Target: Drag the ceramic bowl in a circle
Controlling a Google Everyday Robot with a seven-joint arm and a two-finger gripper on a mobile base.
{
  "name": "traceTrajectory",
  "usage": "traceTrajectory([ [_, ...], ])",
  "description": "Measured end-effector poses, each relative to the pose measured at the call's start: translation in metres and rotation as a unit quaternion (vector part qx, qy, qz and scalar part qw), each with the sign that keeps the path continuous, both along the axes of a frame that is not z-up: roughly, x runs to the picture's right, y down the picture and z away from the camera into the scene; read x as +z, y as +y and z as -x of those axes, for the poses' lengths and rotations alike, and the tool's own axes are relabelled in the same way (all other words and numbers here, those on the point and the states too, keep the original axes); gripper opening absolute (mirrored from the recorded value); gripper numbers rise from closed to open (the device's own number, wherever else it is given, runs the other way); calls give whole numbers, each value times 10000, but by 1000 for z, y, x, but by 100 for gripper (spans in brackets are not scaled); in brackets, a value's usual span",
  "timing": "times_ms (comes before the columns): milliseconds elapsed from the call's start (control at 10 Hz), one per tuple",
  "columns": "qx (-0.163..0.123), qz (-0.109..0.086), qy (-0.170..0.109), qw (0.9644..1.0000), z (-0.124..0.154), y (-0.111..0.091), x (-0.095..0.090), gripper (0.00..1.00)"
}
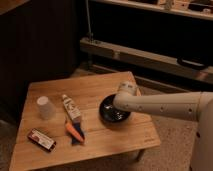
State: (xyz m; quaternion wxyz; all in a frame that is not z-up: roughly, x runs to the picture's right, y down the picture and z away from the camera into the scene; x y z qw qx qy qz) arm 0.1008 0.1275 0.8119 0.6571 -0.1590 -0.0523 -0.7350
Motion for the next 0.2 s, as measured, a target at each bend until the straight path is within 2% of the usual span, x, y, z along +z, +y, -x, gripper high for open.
traceTrajectory([
  [200, -362, 161, -567, 9976, 27, 26, -30, 0],
])
